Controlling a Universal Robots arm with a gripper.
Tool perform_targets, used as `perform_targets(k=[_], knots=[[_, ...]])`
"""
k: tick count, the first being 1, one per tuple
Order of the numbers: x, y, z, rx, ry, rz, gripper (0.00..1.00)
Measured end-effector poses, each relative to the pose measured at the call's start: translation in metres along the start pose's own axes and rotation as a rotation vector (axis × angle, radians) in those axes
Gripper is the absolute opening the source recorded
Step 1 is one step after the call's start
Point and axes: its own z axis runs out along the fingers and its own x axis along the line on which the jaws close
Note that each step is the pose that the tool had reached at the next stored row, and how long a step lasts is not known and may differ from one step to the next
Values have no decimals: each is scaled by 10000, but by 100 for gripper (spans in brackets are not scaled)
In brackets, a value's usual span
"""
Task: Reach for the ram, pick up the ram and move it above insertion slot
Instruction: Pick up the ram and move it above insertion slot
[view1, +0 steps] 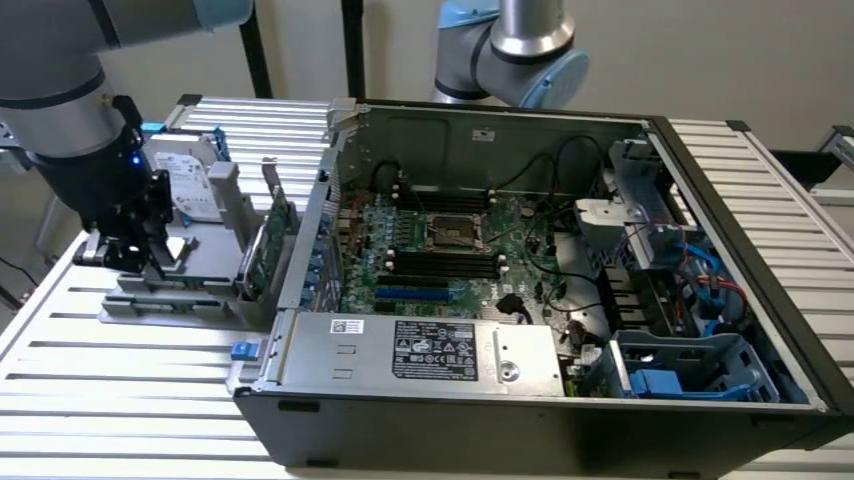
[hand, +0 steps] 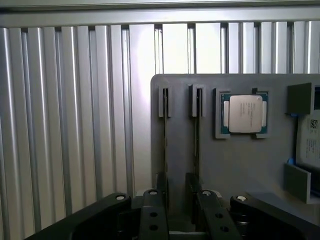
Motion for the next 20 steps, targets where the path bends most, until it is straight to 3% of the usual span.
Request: perform_targets(k=[20], knots=[[6,51,366,0,-1,0,31]])
